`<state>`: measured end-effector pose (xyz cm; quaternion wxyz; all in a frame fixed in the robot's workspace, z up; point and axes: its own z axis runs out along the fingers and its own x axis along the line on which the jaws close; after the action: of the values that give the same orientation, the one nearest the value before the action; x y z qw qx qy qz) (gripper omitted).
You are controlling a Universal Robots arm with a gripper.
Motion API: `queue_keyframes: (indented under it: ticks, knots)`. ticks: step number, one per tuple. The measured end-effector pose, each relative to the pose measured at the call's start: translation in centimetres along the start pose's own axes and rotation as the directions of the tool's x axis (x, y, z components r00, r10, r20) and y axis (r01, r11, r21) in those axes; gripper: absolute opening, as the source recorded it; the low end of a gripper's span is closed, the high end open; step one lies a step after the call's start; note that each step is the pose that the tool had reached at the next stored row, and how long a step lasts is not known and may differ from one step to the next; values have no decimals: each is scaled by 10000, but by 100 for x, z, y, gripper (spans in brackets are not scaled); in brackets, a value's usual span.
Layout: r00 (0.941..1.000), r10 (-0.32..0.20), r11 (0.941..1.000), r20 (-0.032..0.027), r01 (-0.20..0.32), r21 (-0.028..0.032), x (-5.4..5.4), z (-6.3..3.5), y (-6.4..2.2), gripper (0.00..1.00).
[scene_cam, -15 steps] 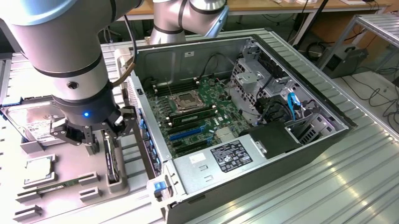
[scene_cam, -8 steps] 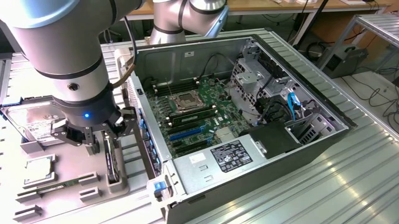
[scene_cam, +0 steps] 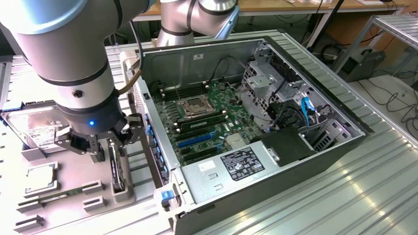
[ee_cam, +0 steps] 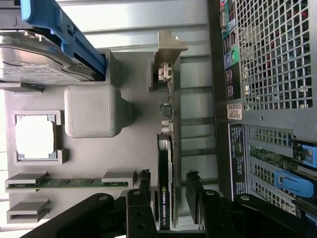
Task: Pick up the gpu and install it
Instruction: 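Pick up the gpu and move the gpu toward the slot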
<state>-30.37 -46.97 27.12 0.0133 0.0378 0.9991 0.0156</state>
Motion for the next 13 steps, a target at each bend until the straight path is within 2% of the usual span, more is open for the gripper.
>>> queue_keyframes:
  ticks: [6,13]
  knots:
    - [10000,0,10000,1,0,0,3,39,17,42]
    - [10000,-1,10000,0,1,1,10,68,84,42]
